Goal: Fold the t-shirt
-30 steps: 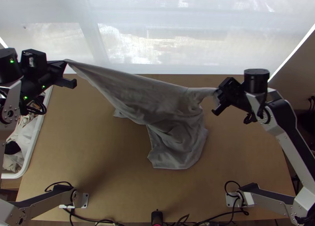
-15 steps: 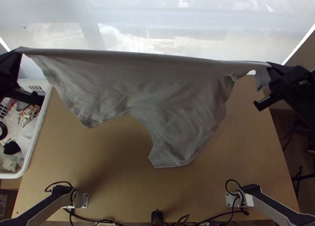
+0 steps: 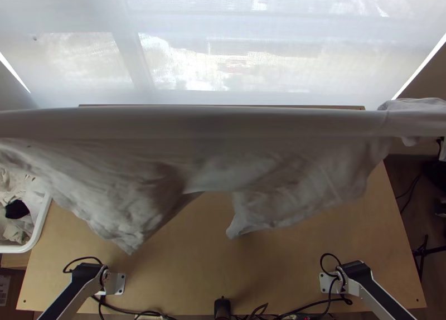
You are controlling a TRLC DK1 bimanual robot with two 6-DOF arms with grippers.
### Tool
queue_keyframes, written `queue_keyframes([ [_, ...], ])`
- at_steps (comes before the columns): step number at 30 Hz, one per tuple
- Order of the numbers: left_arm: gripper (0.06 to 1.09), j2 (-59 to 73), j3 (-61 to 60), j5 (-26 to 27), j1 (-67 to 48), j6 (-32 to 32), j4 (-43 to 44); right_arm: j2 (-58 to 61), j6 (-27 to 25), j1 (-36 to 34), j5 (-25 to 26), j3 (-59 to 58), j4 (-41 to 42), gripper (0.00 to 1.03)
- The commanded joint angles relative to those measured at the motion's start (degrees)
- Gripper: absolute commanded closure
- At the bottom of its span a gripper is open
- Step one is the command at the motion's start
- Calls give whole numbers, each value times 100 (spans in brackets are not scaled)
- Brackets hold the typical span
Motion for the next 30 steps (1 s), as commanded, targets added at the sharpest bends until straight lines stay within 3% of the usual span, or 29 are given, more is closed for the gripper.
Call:
queue_keyframes([
  [1, 105, -323, 403, 304, 349, -172, 1, -384, -215, -79, 25, 395, -235, 100],
  [7, 105, -446, 139, 1077, 1052, -400, -395, -595, -4, -176, -72, 132, -920, 100],
  [16, 105, -912, -2313, 2739, 2467, -637, -395, -1298, 559, -150, -124, -2426, -604, 100],
  [25, 105, -543, -4634, 2633, 2344, -602, 809, -806, 937, 114, -115, -4579, 952, 100],
  [30, 105, -24, -5302, 1983, 1298, -488, 1117, 178, 1139, 298, -28, -4834, 1708, 100],
])
